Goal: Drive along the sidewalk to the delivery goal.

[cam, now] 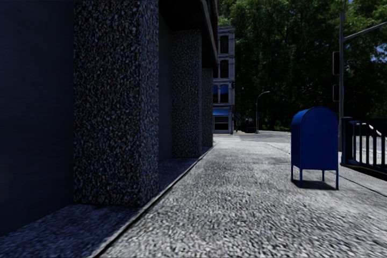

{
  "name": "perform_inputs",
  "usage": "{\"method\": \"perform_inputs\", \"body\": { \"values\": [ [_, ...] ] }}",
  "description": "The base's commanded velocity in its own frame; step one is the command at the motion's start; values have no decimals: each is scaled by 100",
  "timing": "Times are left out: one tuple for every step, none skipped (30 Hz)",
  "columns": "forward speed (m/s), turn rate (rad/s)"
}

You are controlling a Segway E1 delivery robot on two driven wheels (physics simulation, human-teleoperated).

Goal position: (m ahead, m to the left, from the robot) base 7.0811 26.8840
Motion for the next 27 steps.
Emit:
{"method": "perform_inputs", "body": {
  "values": [
    [159, 0],
    [159, 0],
    [159, 0],
    [159, 0],
    [159, 0],
    [159, -6],
    [159, -31],
    [159, -45],
    [159, -49],
    [159, -50],
    [159, -50],
    [159, -50],
    [159, -50],
    [159, -50],
    [159, -50],
    [159, -50],
    [159, -50],
    [159, -50],
    [159, -8],
    [159, -1],
    [159, 0],
    [159, 0],
    [159, 0],
    [159, 0],
    [159, 0],
    [159, 0],
    [159, 0]
  ]
}}
